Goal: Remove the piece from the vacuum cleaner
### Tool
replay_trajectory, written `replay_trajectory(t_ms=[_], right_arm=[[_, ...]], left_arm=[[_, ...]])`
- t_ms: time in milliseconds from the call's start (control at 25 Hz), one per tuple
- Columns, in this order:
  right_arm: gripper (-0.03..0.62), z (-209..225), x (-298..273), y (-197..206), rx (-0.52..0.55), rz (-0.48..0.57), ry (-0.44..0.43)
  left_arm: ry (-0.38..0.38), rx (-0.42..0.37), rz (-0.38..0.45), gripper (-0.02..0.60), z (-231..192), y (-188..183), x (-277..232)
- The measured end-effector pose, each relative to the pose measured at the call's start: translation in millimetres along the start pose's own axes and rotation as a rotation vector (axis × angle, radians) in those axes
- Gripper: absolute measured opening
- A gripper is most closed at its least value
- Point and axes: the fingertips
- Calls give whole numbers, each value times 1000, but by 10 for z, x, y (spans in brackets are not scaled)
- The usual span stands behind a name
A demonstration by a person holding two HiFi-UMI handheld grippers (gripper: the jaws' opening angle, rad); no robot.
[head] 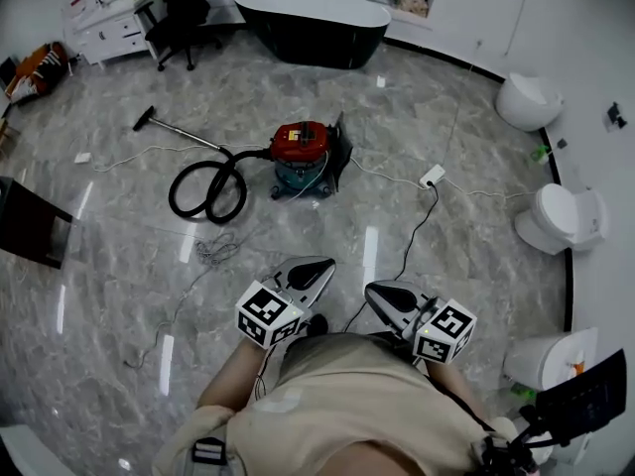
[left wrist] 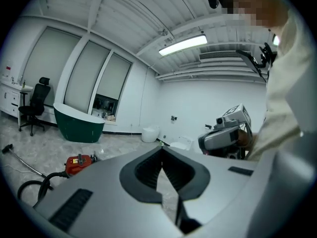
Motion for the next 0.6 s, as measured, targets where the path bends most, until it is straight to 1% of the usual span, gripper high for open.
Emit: replay_trajectory(t_ms=[80,160,240,320,400,480,600], right_arm=[[0,56,-45,-45,-25,1,16],[0,57,-100,-49,-46,-8,7],[0,-35,-183,-30,-10,-42,-22],[0,-128,-276,-5,70,-94,-41],[0,-130,-350,6,132,-138,-41],[0,-57,-373,-9,138,-145,-41],[0,99,-324,-63,102,-120,-64]], left_arm=[[2,8,-9,3,-77,25,-19],[8,21,-15,3,-105,53,-28],[8,32,-21,3,-119,85,-24],[3,43,-24,3,-135,102,-31],[-2,52,-28,3,-157,101,-56],[-12,58,-37,3,-175,93,-88],[-28,59,-54,3,-174,48,-188]])
Point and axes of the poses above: the fingertips, and each gripper's own axes: x backward along the fingers, z to its right, y out of its underside, and after that the axes turned 10 degrees about -z, right-handed
